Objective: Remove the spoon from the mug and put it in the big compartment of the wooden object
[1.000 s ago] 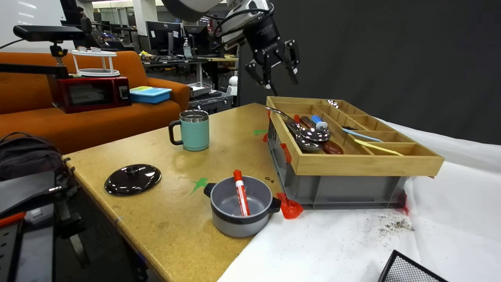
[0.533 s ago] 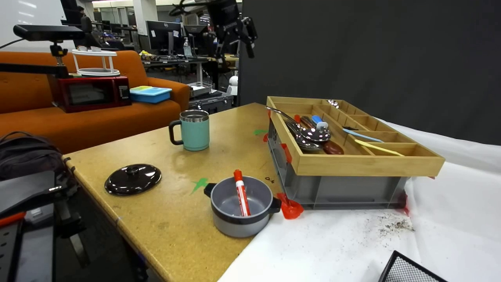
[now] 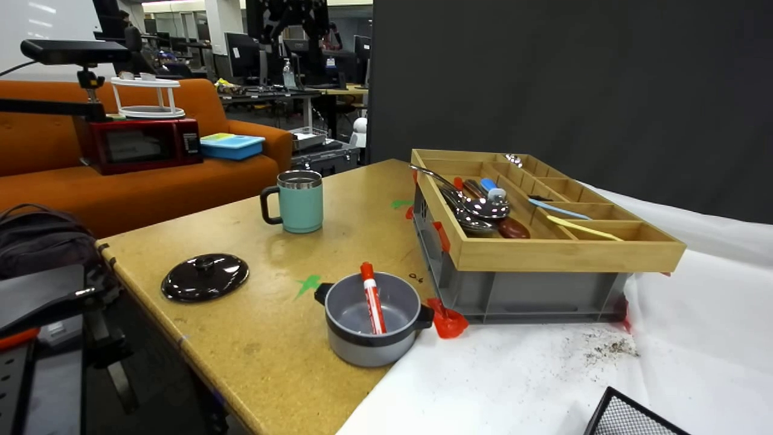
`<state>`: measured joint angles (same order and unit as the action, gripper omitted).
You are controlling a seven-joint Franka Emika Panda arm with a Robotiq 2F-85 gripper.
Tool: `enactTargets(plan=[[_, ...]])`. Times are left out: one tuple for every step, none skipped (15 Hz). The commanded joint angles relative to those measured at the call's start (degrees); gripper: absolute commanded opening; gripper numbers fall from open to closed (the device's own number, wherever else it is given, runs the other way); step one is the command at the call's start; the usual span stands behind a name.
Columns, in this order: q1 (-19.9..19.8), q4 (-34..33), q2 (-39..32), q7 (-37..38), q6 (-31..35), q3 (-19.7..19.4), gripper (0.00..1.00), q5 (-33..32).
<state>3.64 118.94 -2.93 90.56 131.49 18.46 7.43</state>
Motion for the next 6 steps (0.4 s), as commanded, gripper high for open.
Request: enactTargets(plan=[[2.3, -1.0, 2.9, -5.6, -9.6, -4.4, 1.00, -0.1], [2.6, -1.4, 3.4, -5.6, -11.8, -5.0, 1.00, -1.3], [2.8, -1.6, 3.8, -5.5, -13.5, -5.4, 1.00, -2.4], [3.0, -1.8, 4.2, -5.4, -14.7, -5.7, 1.00, -3.2], [3.3, -1.8, 4.6, -5.3, -15.4, -5.8, 1.00, -4.1], [3.6, -1.6, 5.1, -4.8, -15.4, -5.8, 1.00, -5.1]])
